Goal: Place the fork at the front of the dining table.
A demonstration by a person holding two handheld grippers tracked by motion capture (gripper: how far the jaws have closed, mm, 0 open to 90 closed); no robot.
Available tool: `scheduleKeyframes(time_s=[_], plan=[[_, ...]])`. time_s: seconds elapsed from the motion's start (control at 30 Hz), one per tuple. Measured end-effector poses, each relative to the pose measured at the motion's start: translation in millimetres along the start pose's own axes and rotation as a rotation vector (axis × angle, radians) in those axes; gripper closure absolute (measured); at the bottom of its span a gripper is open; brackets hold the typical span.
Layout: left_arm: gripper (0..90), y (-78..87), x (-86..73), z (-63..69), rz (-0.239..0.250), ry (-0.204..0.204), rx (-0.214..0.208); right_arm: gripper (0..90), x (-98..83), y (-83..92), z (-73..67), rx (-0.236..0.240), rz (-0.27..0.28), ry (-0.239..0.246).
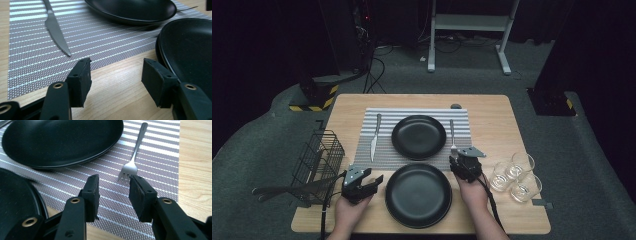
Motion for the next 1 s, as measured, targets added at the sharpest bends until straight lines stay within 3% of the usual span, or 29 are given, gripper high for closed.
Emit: scheduleKeyframes(time_s=[0.33,0.63,0.73,1.0], plan=[[40.1,-2.3,-1.2,1.8,-0.038,-0.034,0.064,58.5,-7.3,13.4,0.5,0.030,0.045,0.016],[40.7,-4.7,-2.8,1.4,-0.081,-0.037,0.103,53.8,-15.6,21.5,-1.2,0.077,0.058,0.038],[40.7,-6.1,-3.3,0.6,-0.098,-0.036,0.112,52.6,-16.8,23.4,-0.4,0.098,0.060,0.024],[40.4,-11.0,-5.3,1.1,-0.157,-0.046,0.132,50.8,-15.6,34.0,-0.8,0.134,0.089,0.072]])
Point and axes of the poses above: each handheld gripper's, and its own axes: y roughly backward along the jaws, x roughly out of its top, z roughly to its right, the point moved 4 cm from there along -y, roughly forward along the jaws, and after that the axes turned 12 degrees about z, right-handed, at the moved point
